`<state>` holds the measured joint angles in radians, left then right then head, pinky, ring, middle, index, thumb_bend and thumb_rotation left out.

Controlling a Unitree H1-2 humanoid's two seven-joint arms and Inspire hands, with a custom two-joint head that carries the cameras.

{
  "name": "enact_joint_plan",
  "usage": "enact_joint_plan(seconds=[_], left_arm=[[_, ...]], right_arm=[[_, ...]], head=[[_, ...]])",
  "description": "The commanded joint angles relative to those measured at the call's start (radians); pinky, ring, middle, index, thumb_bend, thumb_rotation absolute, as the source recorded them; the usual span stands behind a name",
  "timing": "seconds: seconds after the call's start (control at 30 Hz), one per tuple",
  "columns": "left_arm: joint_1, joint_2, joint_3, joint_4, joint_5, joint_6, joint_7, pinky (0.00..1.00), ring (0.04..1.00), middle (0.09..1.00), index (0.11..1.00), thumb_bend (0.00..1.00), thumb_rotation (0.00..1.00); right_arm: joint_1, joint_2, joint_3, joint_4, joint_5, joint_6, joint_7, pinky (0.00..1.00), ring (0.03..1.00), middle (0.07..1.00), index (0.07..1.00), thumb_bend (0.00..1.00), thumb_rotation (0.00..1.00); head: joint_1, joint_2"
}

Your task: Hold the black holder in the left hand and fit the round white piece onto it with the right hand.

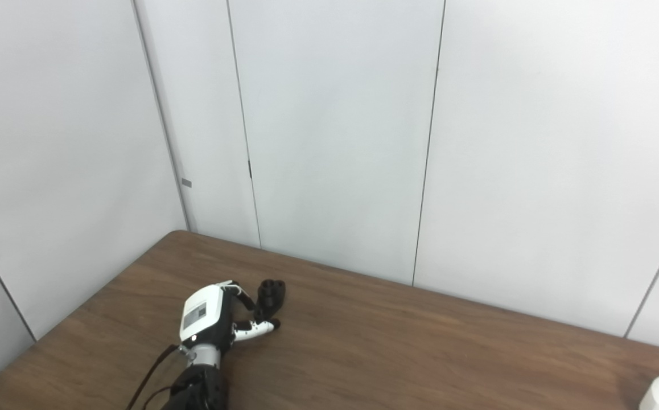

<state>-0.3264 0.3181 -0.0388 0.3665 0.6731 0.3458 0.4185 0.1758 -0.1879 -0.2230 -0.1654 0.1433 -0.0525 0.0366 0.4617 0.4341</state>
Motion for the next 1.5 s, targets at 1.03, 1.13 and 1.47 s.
enact_joint_plan(seconds=[1.03,1.13,1.47], left_arm=[[0.008,0.064,-0.064,-0.074,0.029,-0.034,-0.022,0.83,0.827,0.814,0.484,0.52,0.05],[0.017,0.07,-0.077,-0.101,0.026,-0.053,-0.039,0.82,0.825,0.816,0.484,0.52,0.05],[0.03,0.085,-0.105,-0.159,0.008,-0.141,-0.106,0.88,0.825,0.81,0.483,0.52,0.04]], right_arm=[[-0.004,-0.001,-0.004,-0.024,0.004,-0.007,-0.003,0.64,0.807,0.852,0.876,0.65,0.75],[-0.006,-0.002,-0.005,-0.02,0.009,-0.009,0.0,0.62,0.8,0.85,0.875,0.64,0.74],[-0.01,0.0,-0.005,-0.021,0.014,0.002,-0.005,0.64,0.789,0.837,0.871,0.65,0.74]], head=[[-0.022,0.016],[-0.024,0.017],[-0.032,0.022]])
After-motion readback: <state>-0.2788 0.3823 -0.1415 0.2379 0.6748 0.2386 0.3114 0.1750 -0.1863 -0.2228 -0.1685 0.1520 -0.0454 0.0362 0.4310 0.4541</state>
